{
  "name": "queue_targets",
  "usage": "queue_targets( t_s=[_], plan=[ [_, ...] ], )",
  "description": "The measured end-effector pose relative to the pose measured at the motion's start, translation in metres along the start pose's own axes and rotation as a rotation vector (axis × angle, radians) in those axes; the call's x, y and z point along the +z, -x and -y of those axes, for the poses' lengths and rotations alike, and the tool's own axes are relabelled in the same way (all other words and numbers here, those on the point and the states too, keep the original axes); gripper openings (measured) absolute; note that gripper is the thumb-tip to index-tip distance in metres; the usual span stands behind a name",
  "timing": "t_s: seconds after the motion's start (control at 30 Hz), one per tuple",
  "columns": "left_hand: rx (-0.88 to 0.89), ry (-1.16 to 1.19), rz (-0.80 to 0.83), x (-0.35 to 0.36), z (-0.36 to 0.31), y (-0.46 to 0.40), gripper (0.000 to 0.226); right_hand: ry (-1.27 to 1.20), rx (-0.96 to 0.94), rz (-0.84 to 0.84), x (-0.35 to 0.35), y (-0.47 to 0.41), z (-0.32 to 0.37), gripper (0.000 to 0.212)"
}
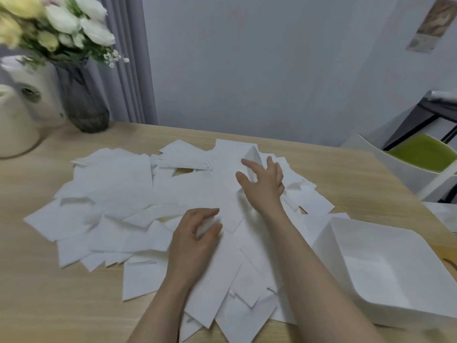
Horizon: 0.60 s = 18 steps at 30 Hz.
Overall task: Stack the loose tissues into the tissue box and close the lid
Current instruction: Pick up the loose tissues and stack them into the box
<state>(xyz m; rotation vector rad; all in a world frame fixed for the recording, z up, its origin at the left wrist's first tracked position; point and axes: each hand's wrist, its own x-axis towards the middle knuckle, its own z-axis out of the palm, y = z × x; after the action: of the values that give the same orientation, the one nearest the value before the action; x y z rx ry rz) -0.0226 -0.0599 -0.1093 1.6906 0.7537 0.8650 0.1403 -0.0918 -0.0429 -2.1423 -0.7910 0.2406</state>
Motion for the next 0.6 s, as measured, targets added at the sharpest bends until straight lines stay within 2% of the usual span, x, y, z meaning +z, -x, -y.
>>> queue_targets(
  t_s=[0.07,0.17,0.33,0.4,0.5,0.6],
  plan=[
    [0.013,-0.003,0.008,-0.001,0.001,0.000,0.031,0.074,0.030,0.043,0.004,-0.007,-0.004,0.042],
    [0.010,-0.010,0.019,-0.001,0.002,0.000,0.027,0.178,-0.023,0.042,0.003,-0.004,-0.010,0.050],
    [-0.017,-0.002,0.026,-0.001,-0.002,-0.002,0.026,0.216,-0.313,-0.024,-0.004,0.047,-0.023,0.058],
    [-0.103,0.117,0.023,-0.001,-0.005,-0.003,0.020,0.244,-0.436,-0.045,-0.005,0.074,-0.032,0.060],
    [-0.194,0.322,0.008,0.001,-0.021,-0.006,0.027,0.359,-0.567,-0.027,-0.005,0.102,-0.046,0.048],
    [-0.318,0.515,0.120,0.002,-0.039,-0.012,0.034,0.486,-0.658,0.005,-0.005,0.120,-0.054,0.044]
  ],
)
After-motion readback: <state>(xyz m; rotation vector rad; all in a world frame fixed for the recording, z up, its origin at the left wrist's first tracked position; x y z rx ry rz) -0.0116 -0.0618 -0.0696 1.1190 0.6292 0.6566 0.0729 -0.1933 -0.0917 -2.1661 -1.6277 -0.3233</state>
